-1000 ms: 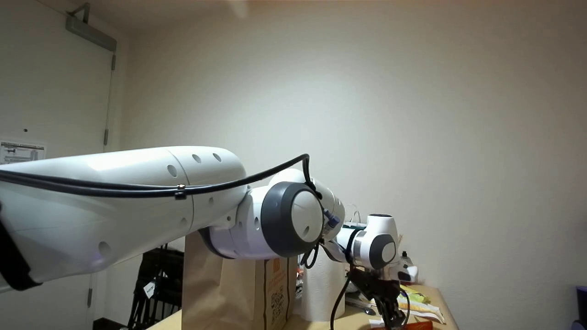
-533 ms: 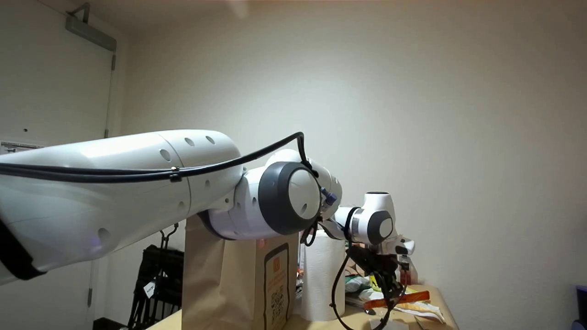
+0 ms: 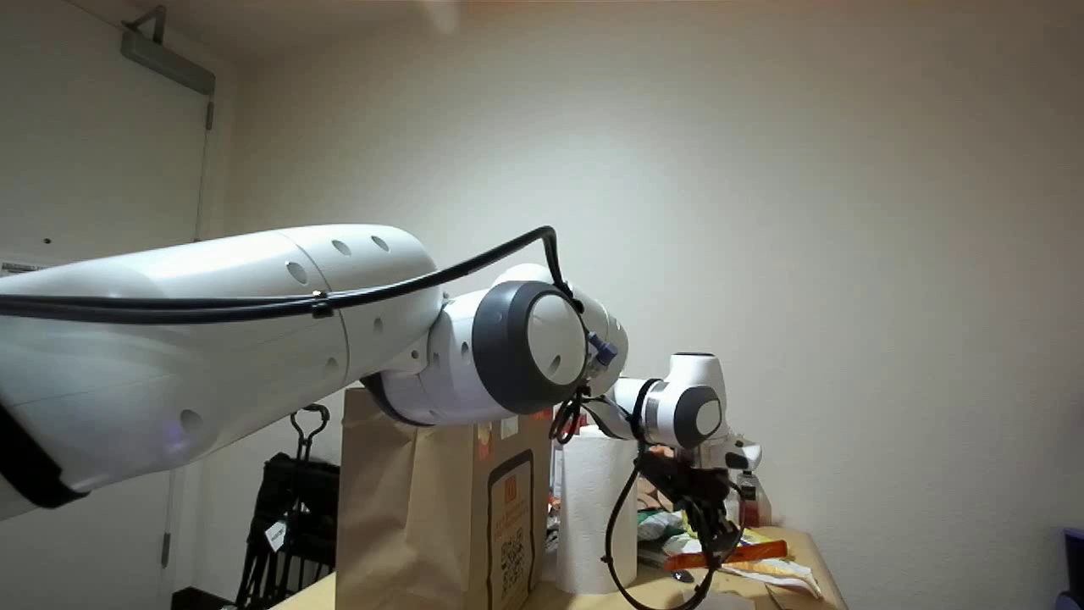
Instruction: Pick up the orange object on the table and put it in the paper bag
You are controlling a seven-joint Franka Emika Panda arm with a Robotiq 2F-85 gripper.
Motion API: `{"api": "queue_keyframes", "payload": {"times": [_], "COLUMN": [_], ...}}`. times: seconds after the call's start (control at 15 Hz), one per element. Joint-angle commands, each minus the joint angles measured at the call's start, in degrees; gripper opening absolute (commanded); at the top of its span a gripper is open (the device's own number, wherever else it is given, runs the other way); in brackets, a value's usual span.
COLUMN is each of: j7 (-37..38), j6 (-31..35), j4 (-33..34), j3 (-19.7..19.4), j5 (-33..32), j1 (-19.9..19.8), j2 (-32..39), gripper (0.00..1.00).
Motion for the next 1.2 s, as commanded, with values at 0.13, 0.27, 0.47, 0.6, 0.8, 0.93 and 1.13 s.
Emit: {"api": "queue_keyframes", "payload": {"times": [0.13, 0.27, 0.47, 0.6, 0.8, 0.93, 1.13], "j7": [-1.09, -1.11, -1.24, -1.06, -1.37, -2.17, -2.74], "j6": [-1.24, -0.57, 0.00, -0.17, -1.34, 0.09, 1.35], "j4": [-14.43, -18.92, -22.83, -23.32, -25.20, -28.59, -31.92], "j3": [0.94, 1.09, 1.48, 2.01, 2.69, 2.69, 2.75], "j5": [0.51, 0.74, 1.22, 1.65, 1.67, 1.39, 1.06], "j1": [1.60, 2.29, 2.24, 1.45, 0.68, 1.04, 1.71], "j2": [-9.49, -12.42, -14.92, -14.80, -15.39, -17.11, -18.93], "gripper": [0.03, 0.03, 0.03, 0.03, 0.03, 0.03, 0.03]}}
